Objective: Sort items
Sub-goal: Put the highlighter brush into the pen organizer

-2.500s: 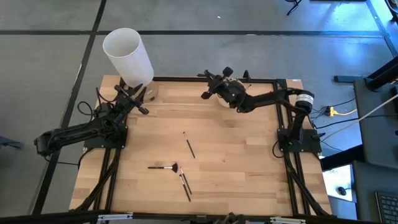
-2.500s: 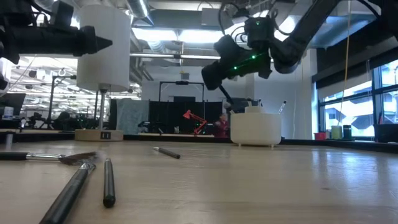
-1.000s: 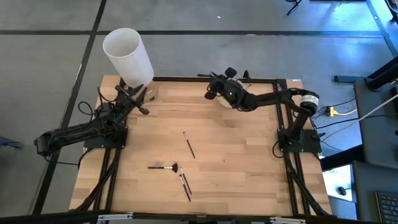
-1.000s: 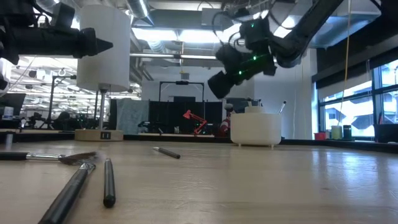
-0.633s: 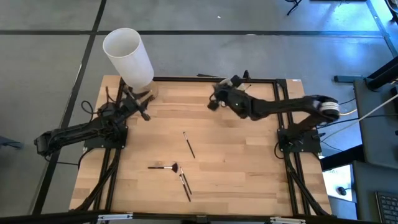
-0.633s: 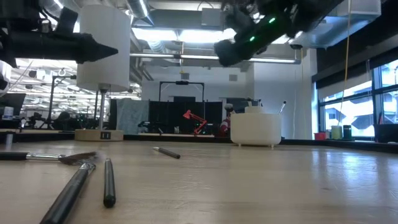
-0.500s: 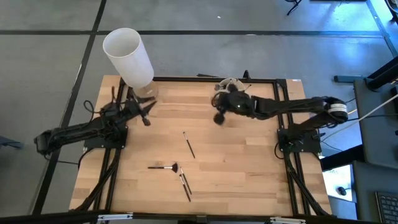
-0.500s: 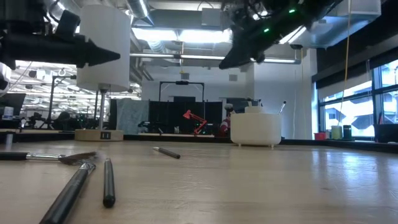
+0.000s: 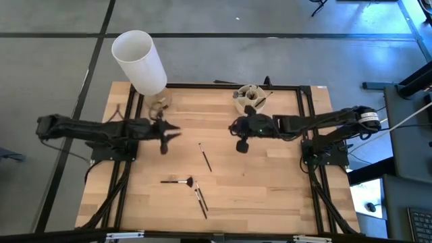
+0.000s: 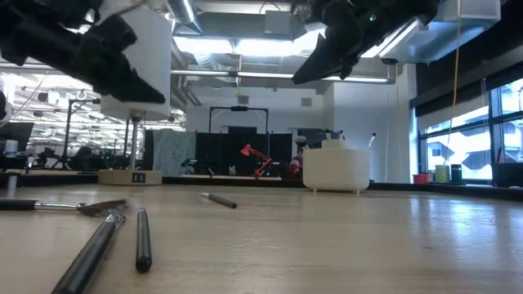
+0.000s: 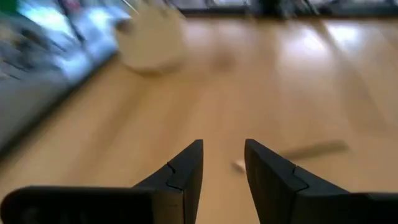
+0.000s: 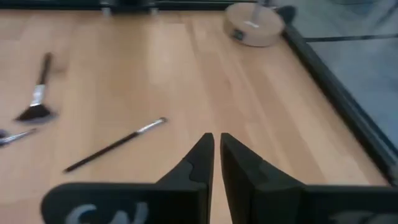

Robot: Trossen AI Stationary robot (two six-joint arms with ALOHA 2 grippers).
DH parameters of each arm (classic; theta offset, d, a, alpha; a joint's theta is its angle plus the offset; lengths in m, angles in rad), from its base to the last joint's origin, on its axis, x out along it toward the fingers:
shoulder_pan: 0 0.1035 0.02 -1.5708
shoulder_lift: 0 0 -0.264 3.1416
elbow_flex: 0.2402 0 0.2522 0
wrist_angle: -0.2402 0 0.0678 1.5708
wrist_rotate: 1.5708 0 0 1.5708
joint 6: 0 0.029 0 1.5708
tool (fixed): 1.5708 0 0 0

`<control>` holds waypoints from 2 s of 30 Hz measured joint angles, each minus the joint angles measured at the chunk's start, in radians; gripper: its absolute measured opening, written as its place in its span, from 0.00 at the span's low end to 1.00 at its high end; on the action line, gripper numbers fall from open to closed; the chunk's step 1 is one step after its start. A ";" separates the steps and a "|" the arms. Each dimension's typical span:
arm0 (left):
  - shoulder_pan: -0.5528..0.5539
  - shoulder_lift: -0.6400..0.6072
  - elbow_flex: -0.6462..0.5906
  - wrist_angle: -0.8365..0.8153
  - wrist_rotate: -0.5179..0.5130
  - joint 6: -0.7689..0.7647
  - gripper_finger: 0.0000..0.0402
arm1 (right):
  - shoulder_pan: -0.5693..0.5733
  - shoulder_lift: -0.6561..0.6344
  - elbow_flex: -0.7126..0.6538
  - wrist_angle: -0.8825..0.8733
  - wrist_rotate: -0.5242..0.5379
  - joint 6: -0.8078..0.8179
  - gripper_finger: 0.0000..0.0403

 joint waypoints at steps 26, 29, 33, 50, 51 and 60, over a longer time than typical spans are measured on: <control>-0.368 0.819 0.459 -0.190 0.221 -0.213 0.47 | -0.104 -0.104 -0.142 -0.050 0.018 0.123 0.07; -0.379 0.851 0.498 -0.261 0.183 -0.227 0.50 | -0.107 -0.187 -0.284 0.076 -0.076 0.147 0.07; -0.391 0.871 0.502 -0.277 0.116 -0.238 0.51 | -0.124 -0.339 -0.401 0.124 -0.221 0.046 0.07; -0.391 0.878 0.502 -0.242 0.228 -0.325 0.51 | 0.001 -0.557 -0.907 1.050 -0.355 -0.017 0.02; -0.395 0.878 0.502 -0.233 0.229 -0.334 0.51 | 0.001 -0.558 -0.905 1.013 -0.360 -0.024 0.01; -0.413 0.882 0.502 -0.215 0.184 -0.346 0.49 | 0.001 -0.540 -0.886 0.969 -0.364 0.082 0.09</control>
